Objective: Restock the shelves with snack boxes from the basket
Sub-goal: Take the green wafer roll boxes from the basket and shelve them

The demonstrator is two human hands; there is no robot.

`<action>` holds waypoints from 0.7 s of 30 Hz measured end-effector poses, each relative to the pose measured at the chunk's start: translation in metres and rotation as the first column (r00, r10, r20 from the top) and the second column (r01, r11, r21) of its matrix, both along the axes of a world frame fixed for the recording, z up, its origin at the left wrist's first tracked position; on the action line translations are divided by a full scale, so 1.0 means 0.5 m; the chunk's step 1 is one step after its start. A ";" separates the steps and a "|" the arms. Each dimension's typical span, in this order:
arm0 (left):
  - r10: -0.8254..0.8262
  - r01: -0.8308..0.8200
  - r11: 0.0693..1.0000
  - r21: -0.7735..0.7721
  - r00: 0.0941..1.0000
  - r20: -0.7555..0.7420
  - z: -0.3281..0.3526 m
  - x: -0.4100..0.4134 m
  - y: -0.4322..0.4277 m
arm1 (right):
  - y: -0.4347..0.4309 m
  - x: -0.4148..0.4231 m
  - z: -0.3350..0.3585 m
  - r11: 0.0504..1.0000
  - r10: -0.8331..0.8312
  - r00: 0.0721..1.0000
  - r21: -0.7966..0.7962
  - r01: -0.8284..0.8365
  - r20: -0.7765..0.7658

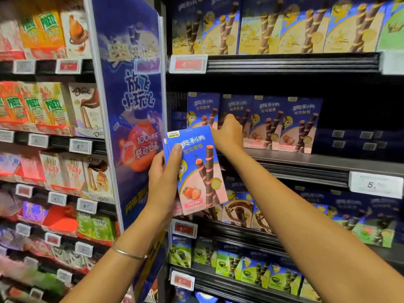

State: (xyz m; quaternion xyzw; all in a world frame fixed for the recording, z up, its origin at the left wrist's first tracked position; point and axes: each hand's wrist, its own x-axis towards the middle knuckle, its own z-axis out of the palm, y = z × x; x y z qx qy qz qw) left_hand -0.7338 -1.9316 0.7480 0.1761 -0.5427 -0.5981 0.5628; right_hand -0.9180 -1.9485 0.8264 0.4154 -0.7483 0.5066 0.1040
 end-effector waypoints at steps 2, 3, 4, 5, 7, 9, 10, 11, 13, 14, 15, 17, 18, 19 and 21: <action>-0.018 0.018 1.000 -0.004 1.000 0.003 -0.001 0.001 0.000 | -0.002 -0.001 0.001 1.000 -0.009 1.000 0.001 0.009 0.003; -0.020 0.020 1.000 -0.008 1.000 0.006 -0.002 0.002 0.000 | -0.003 -0.001 0.001 1.000 -0.010 1.000 -0.003 0.010 0.008; -0.019 0.019 1.000 -0.009 1.000 0.007 -0.003 0.002 0.000 | -0.003 -0.001 0.001 1.000 -0.011 1.000 -0.008 0.011 0.012; -0.014 0.014 1.000 -0.007 1.000 0.008 -0.005 0.003 0.000 | -0.004 -0.001 -0.001 1.000 -0.011 1.000 -0.012 0.011 0.016; -0.016 0.016 1.000 0.000 1.000 0.013 -0.010 0.002 -0.002 | -0.005 -0.001 -0.003 1.000 -0.015 1.000 -0.014 0.015 0.023; -0.029 0.028 1.000 0.011 0.999 0.021 -0.012 0.001 -0.002 | -0.006 -0.003 -0.004 1.000 -0.022 0.999 -0.015 0.022 0.029; -0.034 0.034 0.999 0.016 0.999 0.024 -0.012 0.000 -0.001 | -0.006 -0.004 -0.004 1.000 -0.026 0.999 -0.015 0.026 0.030; -0.038 0.038 0.999 0.019 0.999 0.027 -0.012 0.000 0.000 | -0.006 -0.004 -0.004 0.999 -0.030 0.999 -0.017 0.031 0.033; -0.049 0.048 0.999 0.023 0.998 0.034 -0.011 0.000 0.001 | -0.007 -0.005 -0.003 0.999 -0.033 0.999 -0.022 0.034 0.043; -0.053 0.052 0.998 0.025 0.998 0.037 -0.011 0.001 0.001 | -0.007 -0.006 -0.003 0.999 -0.029 0.998 -0.026 0.030 0.048; -0.056 0.055 0.998 0.027 0.998 0.041 -0.011 0.000 0.000 | -0.006 -0.006 -0.003 0.999 -0.023 0.998 -0.031 0.024 0.052; -0.059 0.057 0.998 0.037 0.997 0.049 -0.011 0.000 -0.001 | -0.005 -0.008 -0.002 0.999 -0.007 0.998 -0.036 0.010 0.066; -0.057 0.055 0.998 0.043 0.997 0.056 -0.010 -0.001 -0.001 | -0.003 -0.010 -0.002 0.999 0.001 0.997 -0.038 0.002 0.072; -0.056 0.053 0.997 0.048 0.997 0.061 -0.010 -0.002 -0.001 | -0.001 -0.012 -0.003 0.999 0.011 0.997 -0.044 -0.007 0.074; -0.065 0.061 0.996 0.063 0.996 0.060 -0.010 -0.005 -0.001 | 0.003 -0.014 -0.006 0.997 0.033 0.996 -0.073 -0.027 0.083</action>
